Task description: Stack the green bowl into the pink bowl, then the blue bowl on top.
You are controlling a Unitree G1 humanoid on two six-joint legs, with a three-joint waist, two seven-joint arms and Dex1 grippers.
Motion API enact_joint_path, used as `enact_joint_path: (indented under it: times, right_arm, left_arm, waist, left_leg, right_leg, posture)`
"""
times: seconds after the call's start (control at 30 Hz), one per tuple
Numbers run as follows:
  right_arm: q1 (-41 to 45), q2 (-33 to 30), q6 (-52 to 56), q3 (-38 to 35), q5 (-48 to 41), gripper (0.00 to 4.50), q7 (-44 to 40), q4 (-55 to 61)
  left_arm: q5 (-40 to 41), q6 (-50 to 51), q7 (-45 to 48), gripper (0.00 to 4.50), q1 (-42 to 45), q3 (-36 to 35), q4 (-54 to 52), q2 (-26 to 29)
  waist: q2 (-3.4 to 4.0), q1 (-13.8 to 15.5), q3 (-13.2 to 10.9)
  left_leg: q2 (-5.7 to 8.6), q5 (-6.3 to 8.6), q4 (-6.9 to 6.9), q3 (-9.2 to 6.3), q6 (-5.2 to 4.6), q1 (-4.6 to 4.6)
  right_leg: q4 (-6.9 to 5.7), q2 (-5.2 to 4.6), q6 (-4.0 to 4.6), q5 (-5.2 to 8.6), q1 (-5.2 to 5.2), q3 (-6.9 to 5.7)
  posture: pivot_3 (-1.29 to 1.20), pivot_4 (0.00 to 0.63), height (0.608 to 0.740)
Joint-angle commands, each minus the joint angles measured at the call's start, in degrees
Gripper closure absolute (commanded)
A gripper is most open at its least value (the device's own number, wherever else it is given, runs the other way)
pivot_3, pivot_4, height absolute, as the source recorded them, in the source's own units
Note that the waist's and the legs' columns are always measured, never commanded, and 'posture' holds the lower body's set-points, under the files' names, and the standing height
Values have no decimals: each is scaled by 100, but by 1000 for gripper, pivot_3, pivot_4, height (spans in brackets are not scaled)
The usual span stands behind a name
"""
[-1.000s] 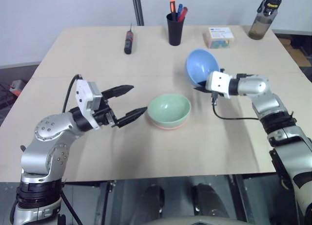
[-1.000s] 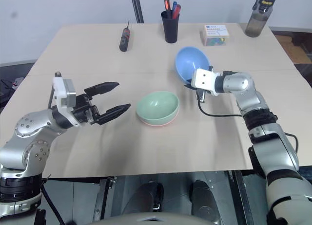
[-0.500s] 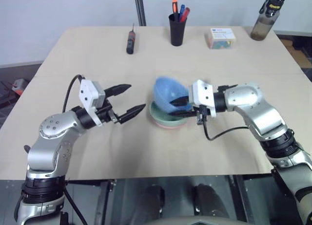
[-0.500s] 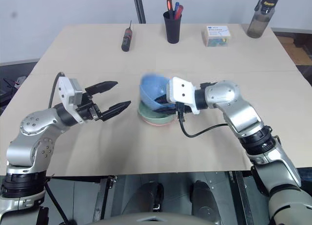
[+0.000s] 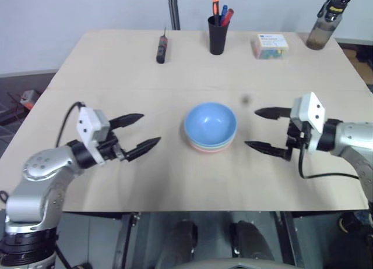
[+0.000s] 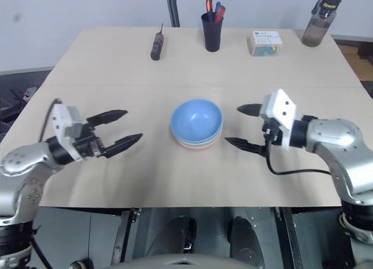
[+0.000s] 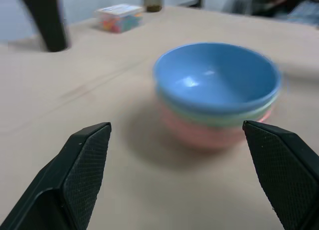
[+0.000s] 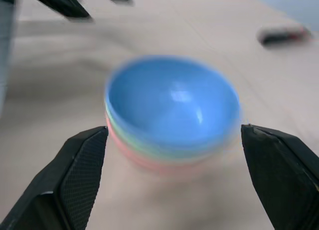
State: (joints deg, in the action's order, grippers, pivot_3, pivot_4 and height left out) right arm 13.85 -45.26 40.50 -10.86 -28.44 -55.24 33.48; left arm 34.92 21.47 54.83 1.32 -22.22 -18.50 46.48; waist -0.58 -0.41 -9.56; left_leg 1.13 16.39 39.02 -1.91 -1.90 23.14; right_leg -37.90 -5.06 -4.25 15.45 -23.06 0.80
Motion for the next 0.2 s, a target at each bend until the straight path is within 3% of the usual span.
enact_joint_path:
  times: [0.03, 0.2]
  right_arm:
    - [-674, -317, 88, -1046, -228, 37, -3, 401]
    - [-1107, -501, 40, -1428, -505, 37, -7, 462]
  left_arm:
    - [248, 234, 414, 0, -382, -691, -35, 438]
    - [341, 329, 800, 0, -449, -671, 132, 688]
  waist:
    - [1, -23, 0]
    - [2, -28, 0]
  left_leg:
    - [-1, 5, -2, 4, -9, -5]
    - [-5, 11, -5, 14, -20, -45]
  right_leg:
    - [0, 3, 0, 0, 2, 0]
    - [0, 19, 0, 1, 38, 0]
  posture:
    - [0, 150, 740]
    - [0, 150, 740]
